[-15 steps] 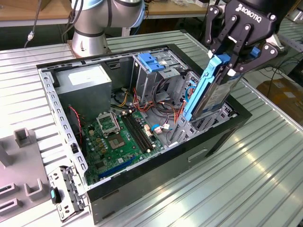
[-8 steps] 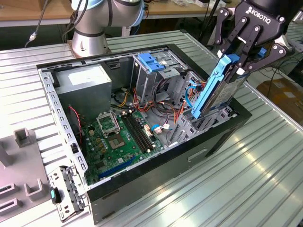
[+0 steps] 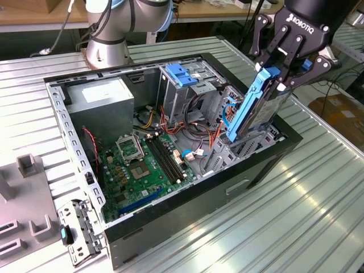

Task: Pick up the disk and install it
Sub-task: 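Insert the disk into the insertion slot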

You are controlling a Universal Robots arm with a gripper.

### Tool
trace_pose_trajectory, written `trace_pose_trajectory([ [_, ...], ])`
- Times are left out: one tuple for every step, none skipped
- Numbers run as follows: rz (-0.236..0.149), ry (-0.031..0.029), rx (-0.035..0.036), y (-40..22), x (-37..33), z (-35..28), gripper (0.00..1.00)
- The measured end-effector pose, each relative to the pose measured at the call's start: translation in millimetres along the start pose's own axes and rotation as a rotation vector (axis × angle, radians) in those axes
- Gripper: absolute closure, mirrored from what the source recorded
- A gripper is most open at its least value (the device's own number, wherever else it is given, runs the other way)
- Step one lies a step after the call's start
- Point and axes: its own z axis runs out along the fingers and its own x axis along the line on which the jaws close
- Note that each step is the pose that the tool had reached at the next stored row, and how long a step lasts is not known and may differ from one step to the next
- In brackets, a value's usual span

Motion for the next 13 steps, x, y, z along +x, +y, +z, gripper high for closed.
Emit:
trace_pose_trajectory([
  [-0.003,0.0,0.0,0.0,-2.3,1.1,0.63],
  [-0.011,0.0001,0.0001,-0.1,-5.3,2.5,0.63],
  [-0.017,0.0001,0.0001,-0.2,-6.2,3.3,0.63],
  [-0.02,0.0,0.0001,-0.7,-6.3,4.0,0.63],
  [-0.022,0.0007,0.0,-1.7,-6.3,5.1,0.63],
  [-0.026,0.0011,0.0,-2.7,-6.3,6.2,0.63],
  [-0.039,0.0014,0.0001,-3.7,-6.3,7.6,0.63],
  [-0.046,0.0017,0.0001,-3.8,-6.4,8.3,0.63],
  [-0.049,0.0018,0.0001,-3.9,-6.4,9.3,0.63],
  [-0.049,0.0016,0.0001,-4.2,-6.6,10.2,0.63],
  [-0.041,0.0017,0.0002,-4.4,-6.6,10.6,0.63],
  [-0.028,0.0016,0.0001,-4.4,-6.6,11.0,0.63],
  [-0.02,0.0018,0.0001,-4.4,-6.7,11.3,0.63],
])
